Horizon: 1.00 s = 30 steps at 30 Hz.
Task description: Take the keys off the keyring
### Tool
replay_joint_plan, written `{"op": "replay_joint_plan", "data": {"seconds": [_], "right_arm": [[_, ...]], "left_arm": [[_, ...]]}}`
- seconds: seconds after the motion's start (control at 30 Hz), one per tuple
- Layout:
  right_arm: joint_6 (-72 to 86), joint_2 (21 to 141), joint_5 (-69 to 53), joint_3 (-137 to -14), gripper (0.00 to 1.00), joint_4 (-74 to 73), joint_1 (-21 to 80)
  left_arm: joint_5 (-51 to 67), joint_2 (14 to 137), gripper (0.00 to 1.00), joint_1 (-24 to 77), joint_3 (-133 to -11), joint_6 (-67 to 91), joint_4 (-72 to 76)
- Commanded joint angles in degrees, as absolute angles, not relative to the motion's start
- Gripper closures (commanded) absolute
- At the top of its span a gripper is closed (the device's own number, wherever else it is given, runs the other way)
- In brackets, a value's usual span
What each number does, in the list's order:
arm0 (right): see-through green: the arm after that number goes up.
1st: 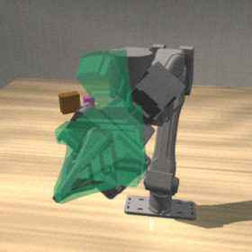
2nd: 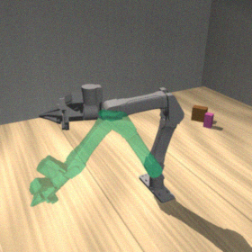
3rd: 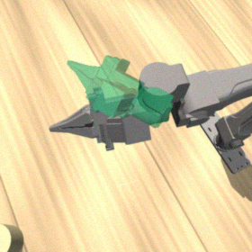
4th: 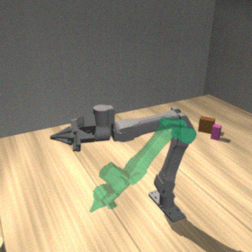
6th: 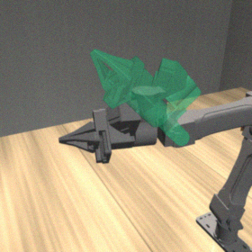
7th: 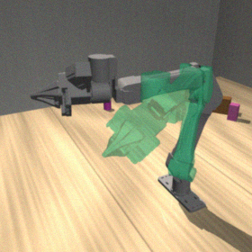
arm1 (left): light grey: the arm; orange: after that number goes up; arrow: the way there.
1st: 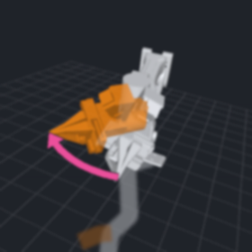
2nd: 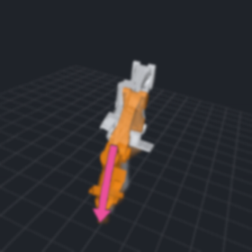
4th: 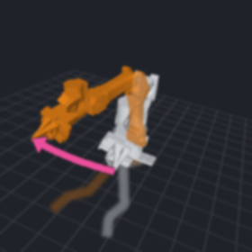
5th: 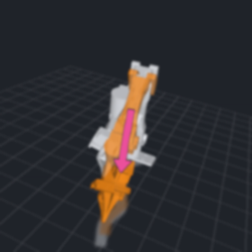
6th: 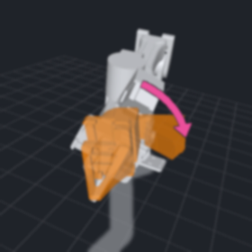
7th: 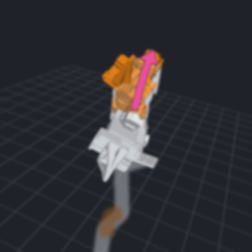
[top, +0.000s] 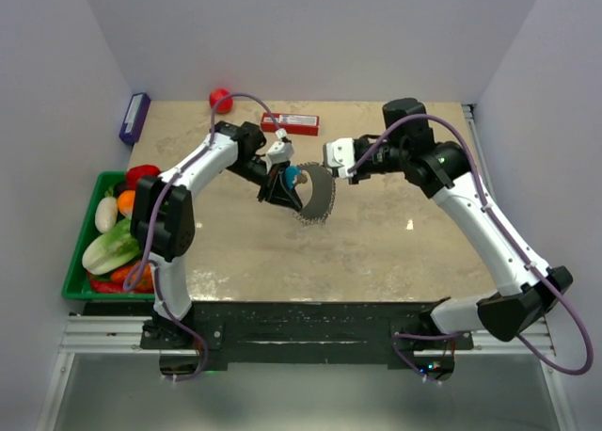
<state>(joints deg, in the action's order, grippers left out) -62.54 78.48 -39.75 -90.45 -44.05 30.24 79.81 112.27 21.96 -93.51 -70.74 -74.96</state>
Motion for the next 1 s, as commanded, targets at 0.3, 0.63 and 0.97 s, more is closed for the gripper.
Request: {"op": "replay_joint_plan", "data": {"seconds": [0.3,0.63,0.97], "right_arm": [[-50.5,69.8,-46.6,-79.1,0.19,-34.8,29.2],[-28.2,68.5,-42.2,-70.9,0.25,-12.4,29.1],[-22.1,72.1,-42.6,-69.9,0.40,-8.6,29.4]], "left_arm": [[69.0,103.9,1.00,20.6,-96.0,-67.4,-73.9],[55.5,95.6,1.00,21.5,-87.7,-58.1,-62.1],[47.6,89.0,1.00,22.9,-80.5,-51.0,-49.8]]}}
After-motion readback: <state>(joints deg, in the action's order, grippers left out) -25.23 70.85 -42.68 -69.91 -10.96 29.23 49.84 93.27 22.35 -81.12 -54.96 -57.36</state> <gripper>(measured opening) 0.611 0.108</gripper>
